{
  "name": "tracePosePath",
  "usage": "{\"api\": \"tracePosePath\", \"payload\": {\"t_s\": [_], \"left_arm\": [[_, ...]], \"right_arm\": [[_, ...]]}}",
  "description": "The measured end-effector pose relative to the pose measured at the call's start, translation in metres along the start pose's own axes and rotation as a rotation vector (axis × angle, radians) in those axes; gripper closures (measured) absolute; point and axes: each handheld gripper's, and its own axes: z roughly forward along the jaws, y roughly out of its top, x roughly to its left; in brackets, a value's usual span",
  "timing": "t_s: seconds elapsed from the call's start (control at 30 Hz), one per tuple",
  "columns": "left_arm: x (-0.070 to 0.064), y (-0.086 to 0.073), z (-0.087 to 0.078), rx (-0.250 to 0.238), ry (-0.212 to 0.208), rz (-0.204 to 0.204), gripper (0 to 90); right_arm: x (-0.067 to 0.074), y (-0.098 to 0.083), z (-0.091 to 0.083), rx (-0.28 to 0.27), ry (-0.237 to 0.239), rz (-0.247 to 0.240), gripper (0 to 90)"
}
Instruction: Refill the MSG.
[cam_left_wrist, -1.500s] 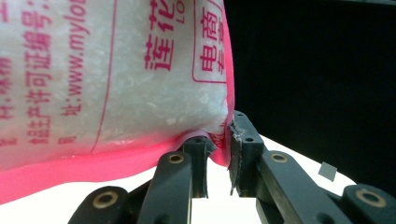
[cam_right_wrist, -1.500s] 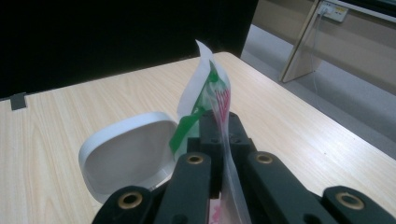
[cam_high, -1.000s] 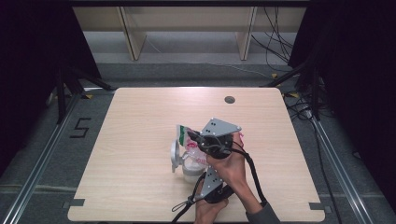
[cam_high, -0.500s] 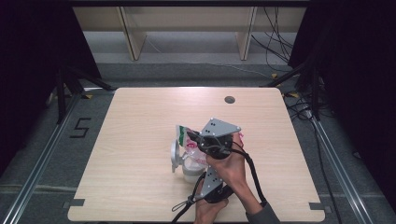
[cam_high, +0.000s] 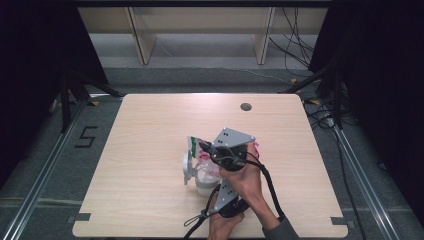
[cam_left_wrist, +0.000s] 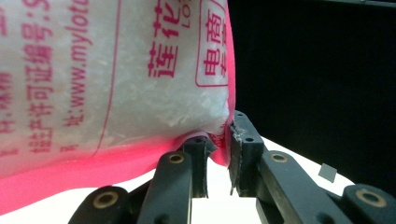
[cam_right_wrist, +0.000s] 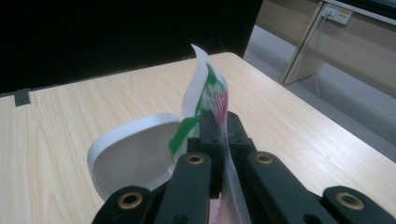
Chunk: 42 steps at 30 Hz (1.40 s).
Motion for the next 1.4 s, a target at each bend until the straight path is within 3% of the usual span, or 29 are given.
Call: {"api": "tracePosePath", "payload": {"t_s": [0.27, 0.33, 0.5, 0.53, 0.6, 0.83, 1.23, 1.4], "left_arm": [[-0.0001, -0.0002, -0.0004, 0.0, 0.001, 0.004, 78.6], [-0.0007, -0.0011, 0.0011, -0.019, -0.007, -0.018, 78.6], [-0.0007, -0.0008, 0.0009, -0.022, -0.007, -0.023, 78.6], [-0.0006, -0.0009, 0.0013, -0.023, -0.009, -0.015, 78.6], [-0.0009, -0.0005, 0.0004, -0.016, -0.002, -0.012, 78.6], [-0.0005, -0.001, 0.0009, -0.019, -0.011, -0.017, 78.6], [-0.0004, -0.0008, 0.0001, -0.002, -0.004, 0.001, 78.6], [-0.0004, -0.0006, 0.0, 0.0, -0.002, 0.002, 78.6]], "right_arm": [[-0.0009, 0.0006, -0.0013, -0.007, -0.003, -0.008, 90.0], [-0.0014, 0.001, -0.002, -0.015, -0.008, -0.008, 90.0], [-0.0003, 0.0016, -0.0027, -0.017, -0.004, 0.001, 90.0], [0.0002, 0.0018, -0.003, -0.008, 0.011, 0.008, 90.0], [0.0, 0.0024, -0.0035, -0.019, -0.006, -0.014, 90.0], [-0.0006, 0.0024, -0.0031, -0.007, -0.001, -0.022, 90.0], [-0.0008, -0.0001, -0.0002, 0.008, 0.014, 0.004, 90.0], [-0.0019, -0.0008, 0.001, -0.004, -0.004, -0.01, 90.0]]}}
